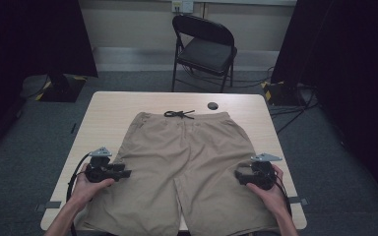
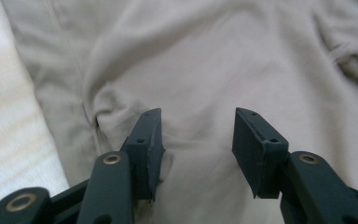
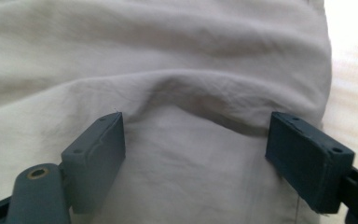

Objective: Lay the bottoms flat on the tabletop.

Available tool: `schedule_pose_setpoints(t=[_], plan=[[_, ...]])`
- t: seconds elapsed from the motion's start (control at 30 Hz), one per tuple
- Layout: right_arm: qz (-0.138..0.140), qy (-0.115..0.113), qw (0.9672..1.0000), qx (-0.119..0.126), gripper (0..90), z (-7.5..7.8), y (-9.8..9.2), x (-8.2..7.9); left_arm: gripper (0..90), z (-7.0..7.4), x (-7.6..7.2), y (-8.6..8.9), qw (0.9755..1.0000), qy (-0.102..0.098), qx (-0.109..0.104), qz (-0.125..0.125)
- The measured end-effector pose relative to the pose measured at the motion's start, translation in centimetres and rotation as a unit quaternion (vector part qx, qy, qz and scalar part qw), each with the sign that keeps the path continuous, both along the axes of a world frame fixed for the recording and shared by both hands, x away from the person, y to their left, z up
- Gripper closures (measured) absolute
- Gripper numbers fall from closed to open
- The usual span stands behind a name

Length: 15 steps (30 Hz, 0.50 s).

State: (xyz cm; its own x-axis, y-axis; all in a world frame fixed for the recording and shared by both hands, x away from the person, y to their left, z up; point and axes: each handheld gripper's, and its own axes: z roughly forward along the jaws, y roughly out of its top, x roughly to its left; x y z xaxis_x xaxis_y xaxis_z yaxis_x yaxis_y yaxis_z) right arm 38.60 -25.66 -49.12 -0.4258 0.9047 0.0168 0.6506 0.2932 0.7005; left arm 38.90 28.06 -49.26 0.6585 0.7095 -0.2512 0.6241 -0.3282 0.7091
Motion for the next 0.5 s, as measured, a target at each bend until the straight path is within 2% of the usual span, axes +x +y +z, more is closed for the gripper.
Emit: schedule_pose_setpoints(t=[0.1, 0.23, 0.37, 0.43, 0.5], plan=[[0.004, -0.012, 0.9999, -0.002, 18.8, -0.4, -0.1, -0.2, 52.8, 0.0, -0.2, 0.1, 1.0, 0.003, -0.002, 0.001], [0.011, -0.022, 0.9997, 0.001, 18.9, -0.6, -0.6, -0.3, 52.7, -0.2, -1.4, -0.1, 0.9999, -0.015, 0.002, -0.002], [-0.002, -0.03, 0.9995, 0.005, 19.0, -0.8, -1.4, -0.2, 52.7, -0.3, -2.9, -0.1, 0.9999, -0.011, -0.008, -0.009], [-0.007, -0.031, 0.9995, 0.006, 18.9, -0.8, -1.7, -0.1, 52.6, -0.3, -3.5, -0.4, 0.9998, -0.016, -0.004, -0.01], [-0.009, -0.032, 0.9995, 0.003, 18.9, -0.8, -1.8, -0.1, 51.9, -0.2, -3.8, -0.8, 0.9998, -0.01, -0.003, -0.019]])
